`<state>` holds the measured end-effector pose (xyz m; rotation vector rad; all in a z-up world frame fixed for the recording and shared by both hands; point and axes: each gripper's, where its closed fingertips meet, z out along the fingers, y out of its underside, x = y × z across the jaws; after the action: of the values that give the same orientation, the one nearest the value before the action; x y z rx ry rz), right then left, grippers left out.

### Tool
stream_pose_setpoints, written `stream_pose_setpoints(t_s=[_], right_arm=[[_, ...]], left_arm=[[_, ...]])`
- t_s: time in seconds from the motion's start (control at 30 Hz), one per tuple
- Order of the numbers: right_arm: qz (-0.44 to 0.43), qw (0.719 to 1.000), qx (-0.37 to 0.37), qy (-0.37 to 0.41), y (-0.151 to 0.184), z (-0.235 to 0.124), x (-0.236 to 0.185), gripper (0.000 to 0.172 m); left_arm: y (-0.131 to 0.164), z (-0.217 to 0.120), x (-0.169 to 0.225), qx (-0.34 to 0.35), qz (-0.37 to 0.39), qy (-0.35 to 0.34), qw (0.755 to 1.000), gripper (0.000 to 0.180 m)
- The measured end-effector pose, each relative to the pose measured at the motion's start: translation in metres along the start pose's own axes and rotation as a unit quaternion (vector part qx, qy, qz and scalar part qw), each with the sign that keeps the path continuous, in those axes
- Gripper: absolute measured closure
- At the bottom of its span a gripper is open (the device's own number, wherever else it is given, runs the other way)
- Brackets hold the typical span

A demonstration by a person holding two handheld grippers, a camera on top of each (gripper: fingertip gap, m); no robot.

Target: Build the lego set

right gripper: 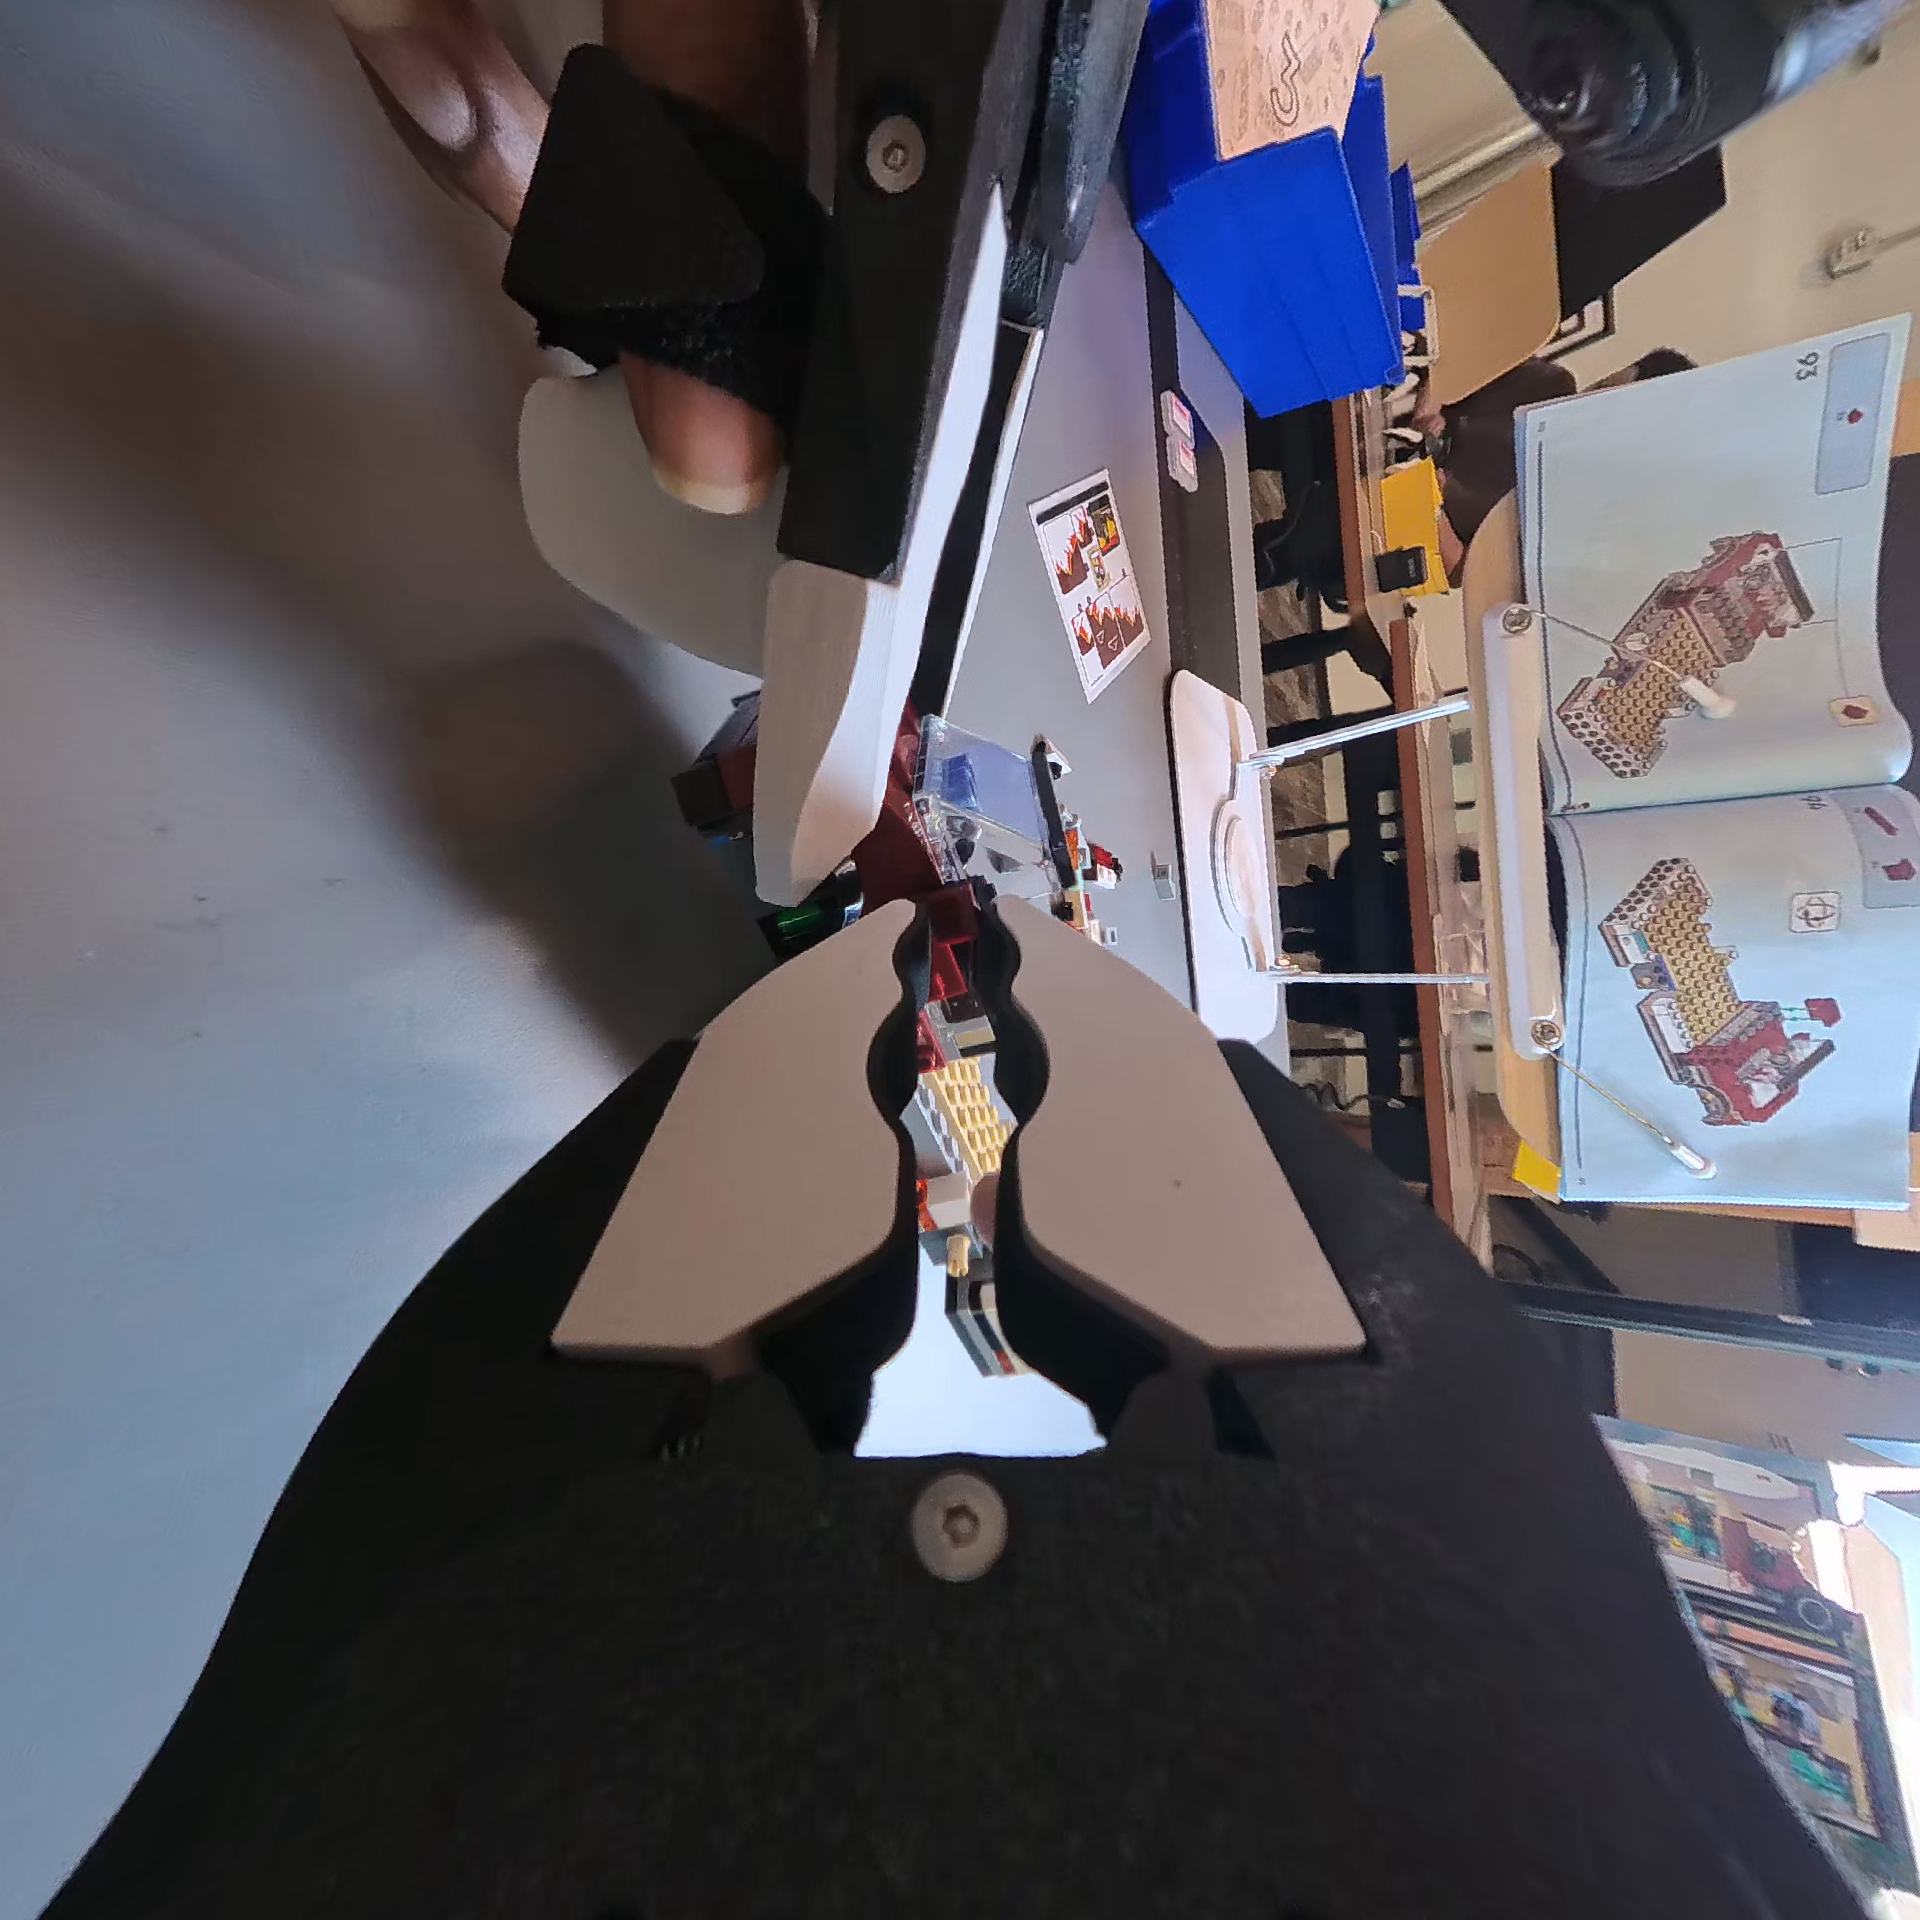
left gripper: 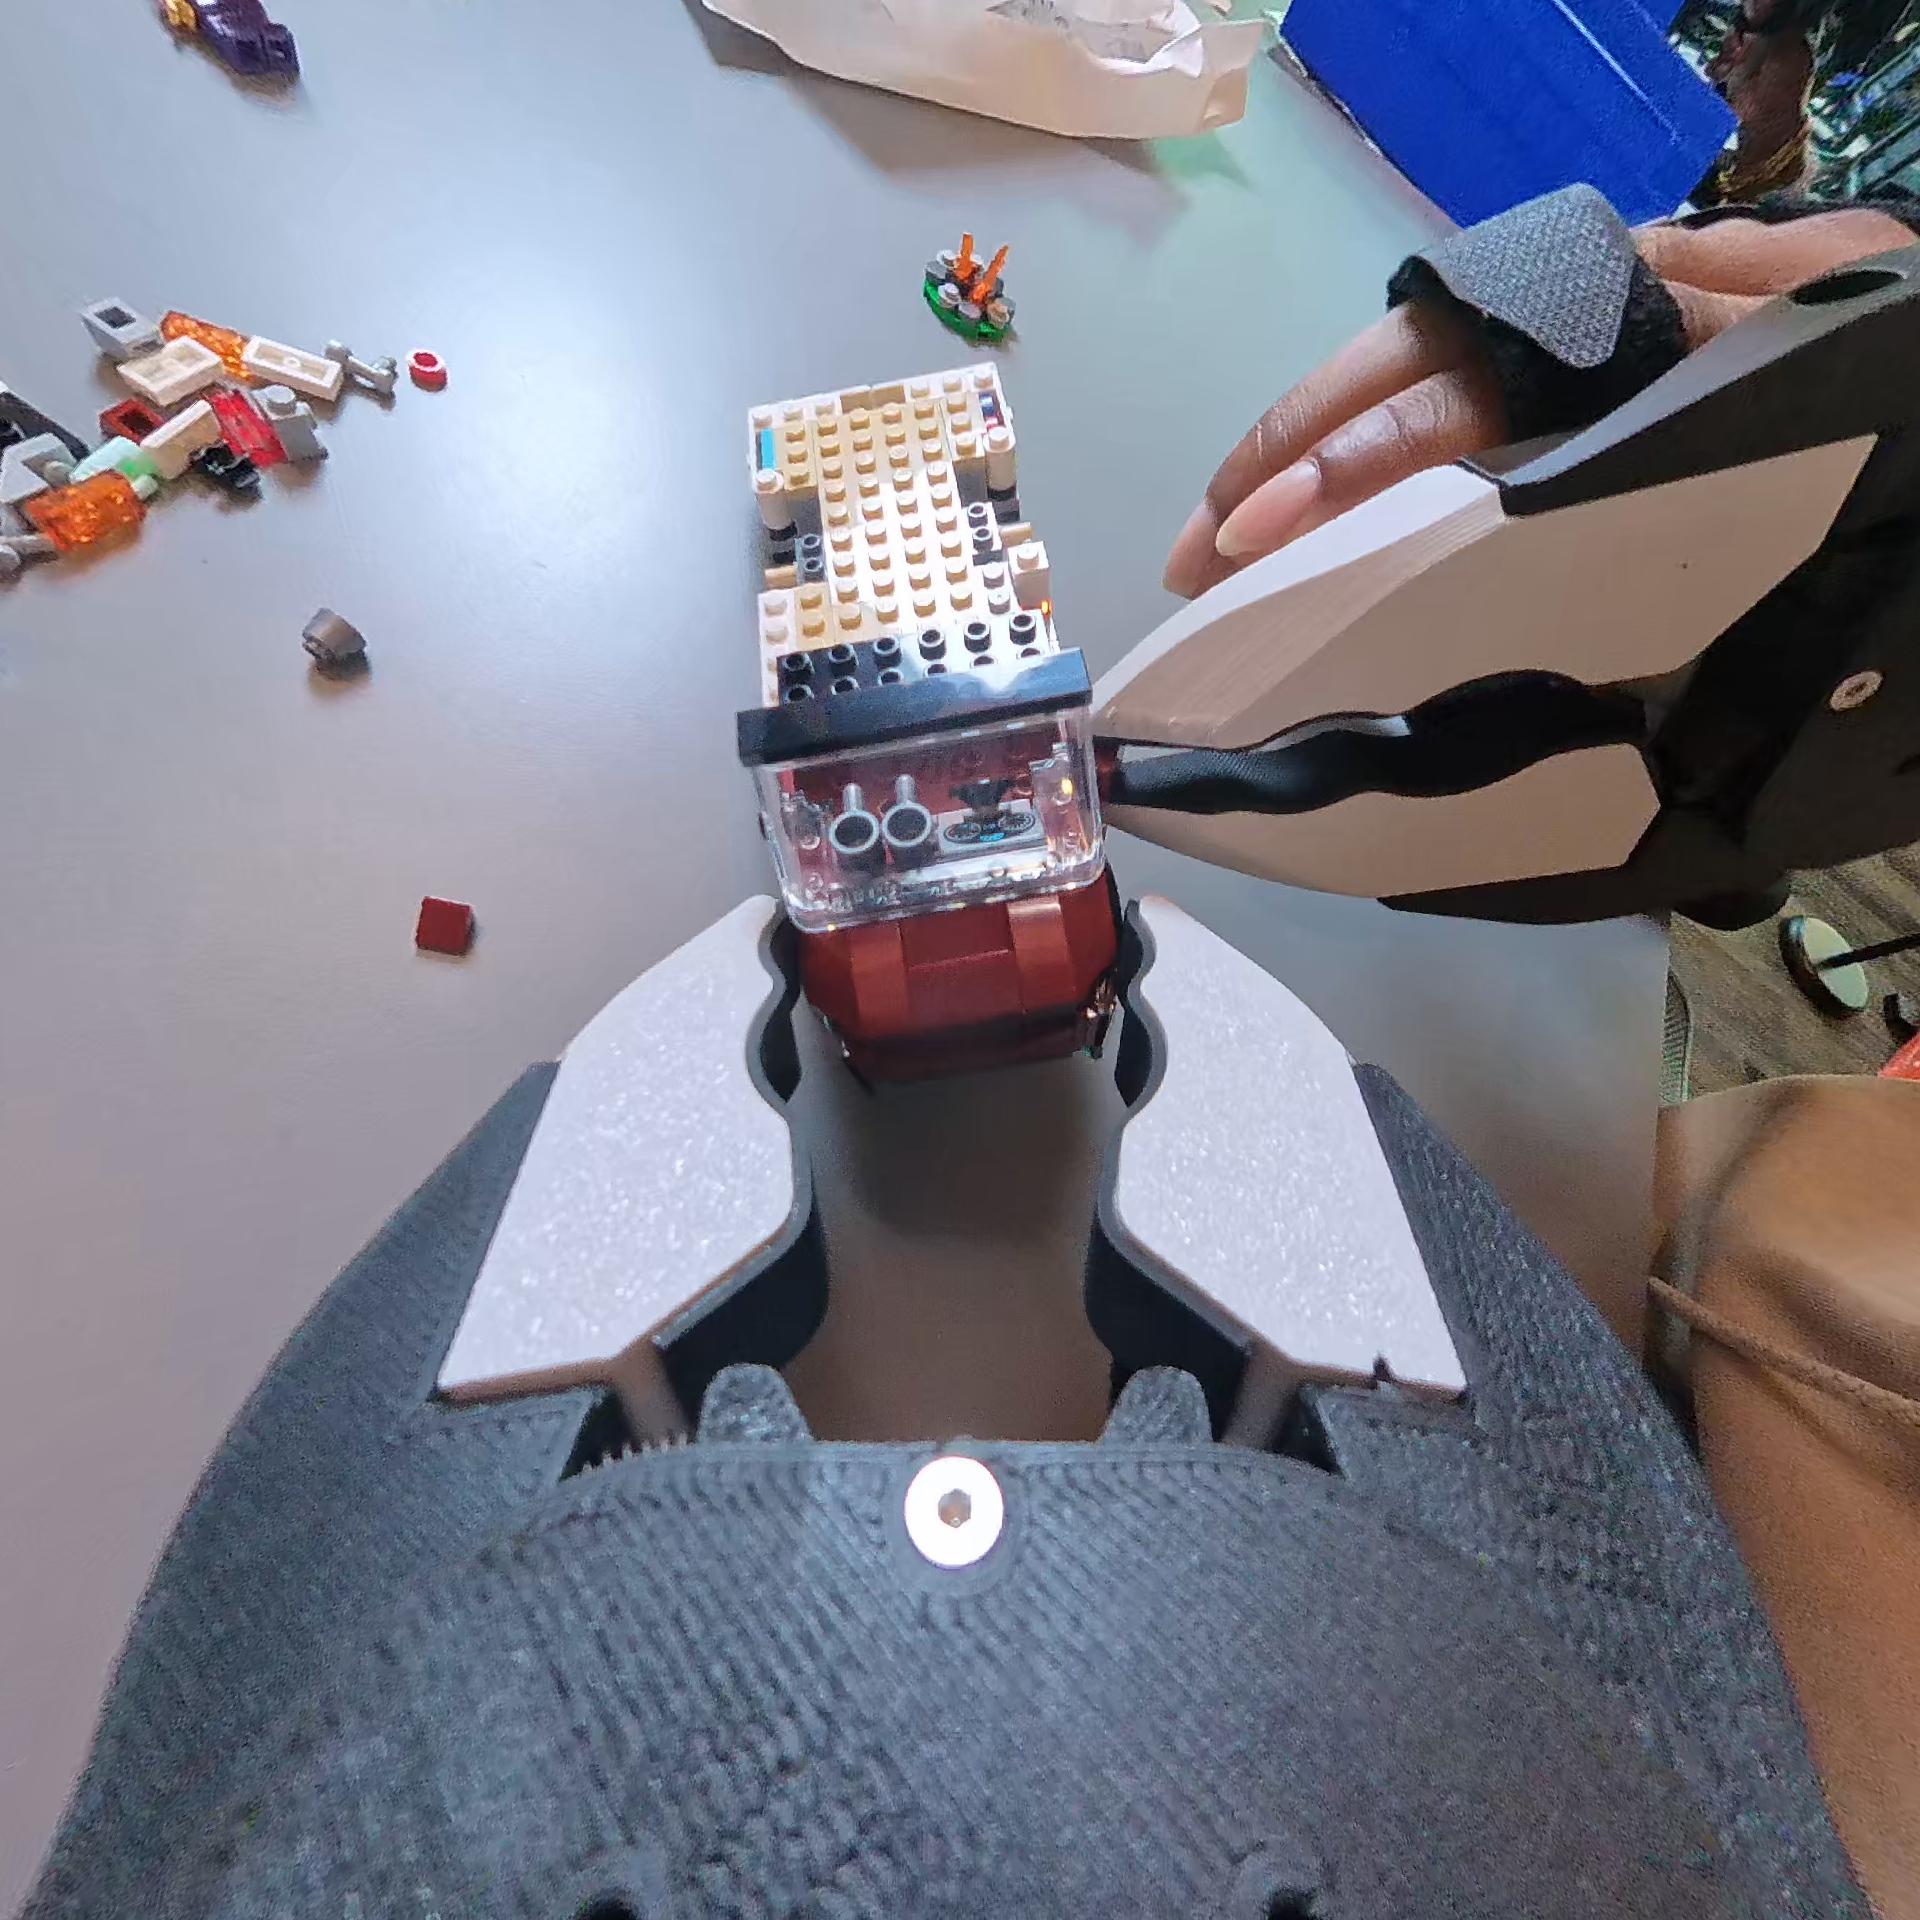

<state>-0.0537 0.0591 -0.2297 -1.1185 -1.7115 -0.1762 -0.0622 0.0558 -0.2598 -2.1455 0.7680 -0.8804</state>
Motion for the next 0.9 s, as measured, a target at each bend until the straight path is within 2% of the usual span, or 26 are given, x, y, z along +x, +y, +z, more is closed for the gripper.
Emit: stream_pose_setpoints(t_s=[0.1, 0.2, 0.33, 0.4, 0.53, 0.6, 0.63, 0.7, 0.73, 0.83, 0.9], right_arm=[[0.037, 0.998, 0.026, -0.036, -0.002, -0.008, -0.006, 0.153], [0.090, 0.991, 0.058, -0.075, 0.002, -0.020, -0.011, 0.145], [0.173, 0.976, 0.092, -0.098, 0.012, -0.039, -0.010, 0.139], [0.209, 0.968, 0.103, -0.097, 0.018, -0.046, -0.008, 0.138], [0.265, 0.952, 0.123, -0.089, 0.032, -0.056, -0.005, 0.138], [0.284, 0.946, 0.133, -0.083, 0.038, -0.060, -0.004, 0.138], [0.292, 0.943, 0.137, -0.080, 0.041, -0.061, -0.003, 0.138], [0.303, 0.939, 0.143, -0.074, 0.046, -0.062, -0.001, 0.138], [0.308, 0.937, 0.148, -0.075, 0.047, -0.062, 0.000, 0.139], [0.318, 0.932, 0.156, -0.079, 0.048, -0.063, 0.001, 0.140], [0.322, 0.930, 0.159, -0.085, 0.047, -0.064, 0.000, 0.142]], left_arm=[[0.000, -0.002, 0.003, 0.006, 0.035, 0.005, 0.999, 0.120], [0.010, -0.004, 0.007, -0.009, 0.120, 0.005, 0.993, 0.121], [0.032, -0.002, 0.006, -0.055, 0.245, -0.016, 0.968, 0.120], [0.041, 0.000, 0.006, -0.074, 0.280, -0.019, 0.957, 0.120], [0.044, -0.011, 0.018, -0.074, 0.275, 0.038, 0.958, 0.115], [0.030, -0.027, 0.020, -0.038, 0.231, 0.081, 0.969, 0.119], [0.020, -0.034, 0.013, -0.015, 0.207, 0.082, 0.975, 0.123], [-0.002, -0.040, -0.017, 0.020, 0.161, 0.037, 0.986, 0.138], [-0.007, -0.039, -0.033, 0.015, 0.143, 0.010, 0.990, 0.140], [0.001, -0.022, -0.071, -0.062, 0.160, -0.060, 0.983, 0.141], [0.006, -0.009, -0.085, -0.108, 0.177, -0.080, 0.975, 0.141]])
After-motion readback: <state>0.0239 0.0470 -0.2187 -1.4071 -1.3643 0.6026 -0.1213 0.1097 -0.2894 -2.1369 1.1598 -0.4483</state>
